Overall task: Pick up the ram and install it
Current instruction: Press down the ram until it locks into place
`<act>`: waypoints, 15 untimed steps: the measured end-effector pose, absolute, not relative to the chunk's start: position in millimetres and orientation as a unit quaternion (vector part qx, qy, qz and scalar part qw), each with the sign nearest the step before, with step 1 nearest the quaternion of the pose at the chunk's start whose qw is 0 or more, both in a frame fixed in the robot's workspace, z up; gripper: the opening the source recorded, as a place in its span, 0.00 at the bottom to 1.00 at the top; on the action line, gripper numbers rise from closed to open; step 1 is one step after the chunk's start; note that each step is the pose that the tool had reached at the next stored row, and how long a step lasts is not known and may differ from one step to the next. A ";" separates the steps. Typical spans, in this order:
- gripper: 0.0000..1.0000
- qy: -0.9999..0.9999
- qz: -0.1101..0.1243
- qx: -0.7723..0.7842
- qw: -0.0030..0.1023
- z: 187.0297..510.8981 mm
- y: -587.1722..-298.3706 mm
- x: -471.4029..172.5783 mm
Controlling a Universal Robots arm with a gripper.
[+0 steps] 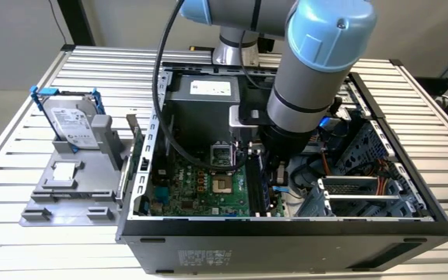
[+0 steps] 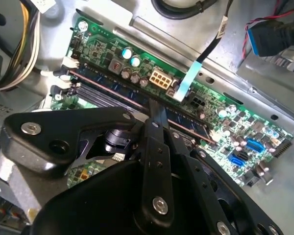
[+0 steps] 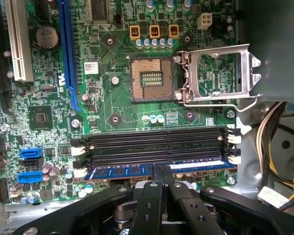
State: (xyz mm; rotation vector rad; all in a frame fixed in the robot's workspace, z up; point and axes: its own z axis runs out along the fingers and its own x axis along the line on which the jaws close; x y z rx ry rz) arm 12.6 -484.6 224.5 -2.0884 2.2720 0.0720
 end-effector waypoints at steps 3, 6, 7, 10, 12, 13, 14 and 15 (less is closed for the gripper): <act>0.00 0.736 0.023 -0.676 0.027 219.4 -484.7 12.5; 0.00 0.736 0.024 -0.676 0.029 223.2 -483.8 12.6; 0.00 0.736 0.024 -0.676 0.028 228.0 -484.1 12.6; 0.00 0.736 0.023 -0.676 0.028 242.3 -484.4 12.6; 0.00 0.736 0.023 -0.676 0.028 251.3 -484.4 12.6; 0.00 0.736 0.023 -0.676 0.027 255.9 -484.4 12.6; 0.00 0.736 0.023 -0.676 0.028 260.3 -484.4 12.5; 0.00 0.736 0.023 -0.676 0.028 265.1 -484.4 12.6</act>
